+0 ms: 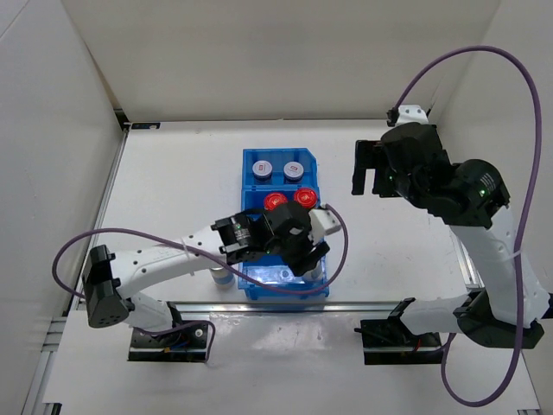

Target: Organize the condiment bottles

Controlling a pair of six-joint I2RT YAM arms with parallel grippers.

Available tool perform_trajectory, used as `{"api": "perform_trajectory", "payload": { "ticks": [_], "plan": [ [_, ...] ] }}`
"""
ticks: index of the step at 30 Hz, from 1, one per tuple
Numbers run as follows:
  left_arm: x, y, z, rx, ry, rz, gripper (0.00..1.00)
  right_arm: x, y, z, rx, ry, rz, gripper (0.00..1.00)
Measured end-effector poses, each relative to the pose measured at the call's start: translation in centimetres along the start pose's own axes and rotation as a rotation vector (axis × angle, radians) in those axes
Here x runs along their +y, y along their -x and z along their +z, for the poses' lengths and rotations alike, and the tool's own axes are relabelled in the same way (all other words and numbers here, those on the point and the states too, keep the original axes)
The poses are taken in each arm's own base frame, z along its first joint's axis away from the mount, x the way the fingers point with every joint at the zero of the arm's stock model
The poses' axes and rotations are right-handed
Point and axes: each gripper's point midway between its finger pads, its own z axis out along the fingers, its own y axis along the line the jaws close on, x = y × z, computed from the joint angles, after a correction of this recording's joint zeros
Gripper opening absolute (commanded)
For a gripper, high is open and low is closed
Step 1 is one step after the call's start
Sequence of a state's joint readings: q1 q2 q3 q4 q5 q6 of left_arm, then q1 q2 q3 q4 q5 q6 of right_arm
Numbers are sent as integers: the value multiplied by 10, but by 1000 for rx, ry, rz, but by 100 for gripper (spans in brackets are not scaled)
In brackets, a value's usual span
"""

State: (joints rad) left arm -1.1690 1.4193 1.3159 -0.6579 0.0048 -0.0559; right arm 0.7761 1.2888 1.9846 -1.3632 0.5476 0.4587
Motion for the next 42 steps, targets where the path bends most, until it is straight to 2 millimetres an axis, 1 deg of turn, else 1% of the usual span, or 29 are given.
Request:
{"api": "perform_trajectory", "payload": {
  "ticks": [2, 4, 8, 10, 12, 13, 14, 15, 16, 17, 18, 19, 21, 23, 25, 26, 28, 30, 31, 32, 33, 35, 36, 38, 39, 40, 41, 42],
  "plan": [
    [-3, -20, 9, 47, 13, 8, 11, -2, 1, -4, -9, 4, 10, 100],
    [-1, -29, 13, 63, 36, 8, 11, -2, 1, -5, -12, 5, 13, 100],
    [10, -29, 26, 56, 105, -1, 11, -2, 1, -4, -12, 0, 21, 100],
    [16, -30, 37, 64, 143, -7, 11, -2, 1, -4, -11, 1, 21, 100],
    [21, -36, 51, 97, 177, -6, 11, -2, 0, -3, -9, 0, 19, 100],
    [24, -40, 58, 117, 194, -3, 13, -2, 0, -3, -9, 0, 19, 100],
    [26, -43, 66, 137, 213, 1, 18, -2, -1, -2, -5, -1, 17, 100],
    [26, -37, 71, 125, 220, -4, 23, -2, -2, -1, 0, -2, 15, 100],
    [27, -34, 74, 123, 232, -6, 46, -2, -3, -1, 3, -2, 13, 100],
    [27, -32, 75, 124, 236, -7, 58, -2, -4, 0, 6, -3, 12, 100],
    [28, -32, 76, 128, 241, -10, 66, -2, -4, 0, 6, -3, 12, 100],
    [28, -32, 75, 132, 245, -11, 81, -2, -4, 0, 6, -3, 12, 100],
    [30, -32, 74, 138, 262, -10, 100, -3, -5, 0, 8, -5, 10, 100],
    [33, -27, 70, 134, 282, -10, 100, -3, -8, 1, 15, -9, 6, 100],
    [37, -17, 65, 114, 311, -13, 100, -3, -8, 2, 16, -12, 5, 100],
    [39, -10, 61, 102, 326, -13, 100, -4, -9, 2, 17, -14, 4, 100],
    [45, 11, 50, 62, 362, -13, 100, -4, -9, 3, 17, -15, 4, 100],
    [51, 36, 31, 8, 409, -19, 100, -4, -10, 4, 19, -18, 4, 100],
    [55, 45, 19, -16, 434, -23, 100, -3, -8, 4, 10, -18, 13, 100],
    [59, 50, 6, -32, 459, -27, 100, -3, -5, 4, -1, -21, 21, 100],
    [63, 53, -7, -46, 482, -36, 100, -4, -3, 4, -10, -24, 27, 100],
    [69, 58, -42, -98, 527, -85, 100, -5, -5, 5, -2, -28, 23, 100],
    [72, 57, -61, -132, 548, -120, 100, -4, -6, 6, 2, -27, 19, 100],
    [78, 40, -97, -161, 588, -199, 100, -4, -11, 8, 19, -32, 10, 100],
    [79, 31, -107, -165, 601, -246, 100, -3, -14, 11, 29, -33, 5, 100],
    [81, 15, -123, -171, 613, -292, 100, -3, -16, 12, 40, -34, 0, 100],
    [83, -3, -135, -161, 629, -340, 100, -1, -19, 15, 55, -32, -6, 100],
    [85, -16, -141, -153, 642, -382, 100, 1, -21, 17, 67, -31, -12, 100]
  ]
}}
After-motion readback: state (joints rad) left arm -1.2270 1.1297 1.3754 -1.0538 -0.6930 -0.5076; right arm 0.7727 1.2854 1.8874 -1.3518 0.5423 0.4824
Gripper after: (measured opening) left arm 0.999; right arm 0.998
